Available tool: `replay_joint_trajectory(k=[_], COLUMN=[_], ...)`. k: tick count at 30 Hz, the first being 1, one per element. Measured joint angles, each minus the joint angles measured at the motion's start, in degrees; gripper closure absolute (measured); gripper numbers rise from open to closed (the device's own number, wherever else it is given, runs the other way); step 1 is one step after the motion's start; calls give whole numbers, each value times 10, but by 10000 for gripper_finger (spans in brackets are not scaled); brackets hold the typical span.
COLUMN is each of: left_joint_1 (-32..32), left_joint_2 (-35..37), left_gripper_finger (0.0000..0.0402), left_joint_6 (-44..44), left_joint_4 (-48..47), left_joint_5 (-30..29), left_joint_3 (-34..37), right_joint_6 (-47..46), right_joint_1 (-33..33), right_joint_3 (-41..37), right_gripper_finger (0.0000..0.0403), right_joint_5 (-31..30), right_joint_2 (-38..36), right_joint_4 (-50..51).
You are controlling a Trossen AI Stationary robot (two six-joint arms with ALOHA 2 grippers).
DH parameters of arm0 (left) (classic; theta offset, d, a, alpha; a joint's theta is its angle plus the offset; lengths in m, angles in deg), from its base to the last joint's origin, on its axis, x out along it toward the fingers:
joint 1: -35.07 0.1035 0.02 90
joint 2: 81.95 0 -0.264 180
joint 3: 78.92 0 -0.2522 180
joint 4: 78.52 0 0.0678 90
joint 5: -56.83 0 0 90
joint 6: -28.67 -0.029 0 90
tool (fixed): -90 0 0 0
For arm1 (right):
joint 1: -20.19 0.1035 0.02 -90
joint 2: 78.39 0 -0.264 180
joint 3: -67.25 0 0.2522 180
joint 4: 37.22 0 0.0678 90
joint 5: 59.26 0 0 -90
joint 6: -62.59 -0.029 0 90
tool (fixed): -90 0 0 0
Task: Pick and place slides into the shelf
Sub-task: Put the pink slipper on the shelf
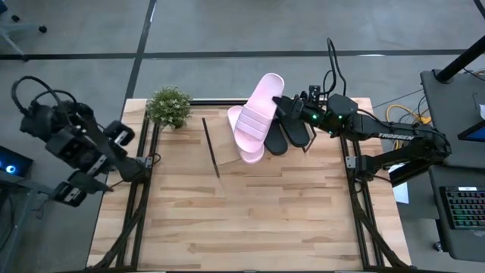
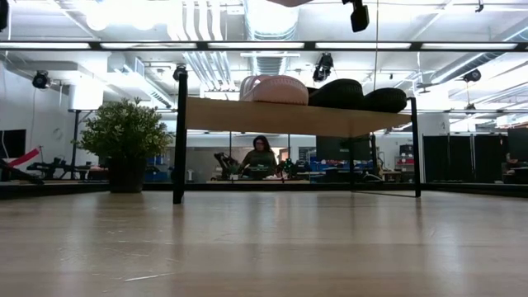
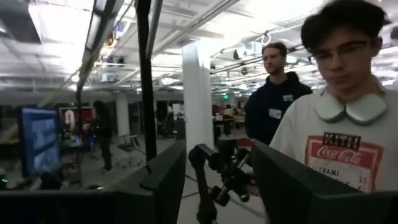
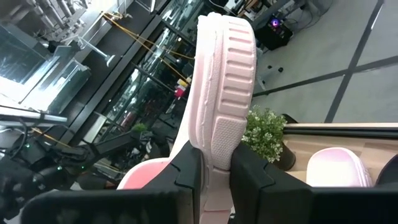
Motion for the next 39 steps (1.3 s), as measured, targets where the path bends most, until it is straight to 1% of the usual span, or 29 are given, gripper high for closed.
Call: replay_joint_trajectory(k=[4, 6, 8, 9, 10, 12, 14, 16, 18, 20, 24, 26, 28, 32, 35, 37, 39], left_joint_1=[56, 112, 181, 214, 246, 316, 387, 435, 459, 473, 482, 481, 480, 480, 480, 480, 480], left_joint_2=[-44, -69, -86, -92, -97, -108, -99, -76, -52, -25, 40, 72, 109, 216, 289, 321, 334], left_gripper_finger=[235, 235, 235, 235, 235, 235, 235, 235, 235, 235, 235, 235, 235, 235, 235, 235, 235], left_joint_6=[33, 39, 53, 64, 66, 78, 86, 87, 69, 40, 16, 10, 11, 60, 85, 108, 112], left_joint_4=[42, 45, 45, 42, 35, 4, -7, -14, -1, -18, -56, -61, -89, -122, -147, -169, -181], left_joint_5=[13, 15, 19, 34, 62, 101, 117, 123, 153, 154, 96, 72, 46, -9, -92, -125, -141], left_joint_3=[11, 14, 14, 14, 16, 22, 21, 26, 35, 38, 60, 86, 122, 203, 253, 280, 305], right_joint_6=[0, 5, 9, 9, 9, 13, 14, 14, 15, 15, 15, 15, 15, 13, 12, 9, 3], right_joint_1=[0, 0, 0, 0, 0, 0, 0, 0, 0, 0, 0, 0, 0, 0, 0, 0, -3], right_joint_3=[0, 0, 0, 0, 0, 0, 0, 0, 0, 0, 0, 0, 0, 0, 0, 0, 0], right_gripper_finger=[358, 358, 358, 358, 358, 358, 358, 358, 358, 358, 358, 358, 358, 358, 358, 358, 358], right_joint_5=[0, 0, 0, 0, 0, 0, 0, 1, 1, 1, 1, 1, 1, 1, 1, 1, 1], right_joint_2=[0, 0, 0, 0, 0, 0, 0, 0, 0, 0, 0, 0, 0, 0, 0, 0, 6], right_joint_4=[0, 0, 0, 0, 0, 0, 0, 0, -1, 0, 0, 0, 0, 0, 0, 1, 0])
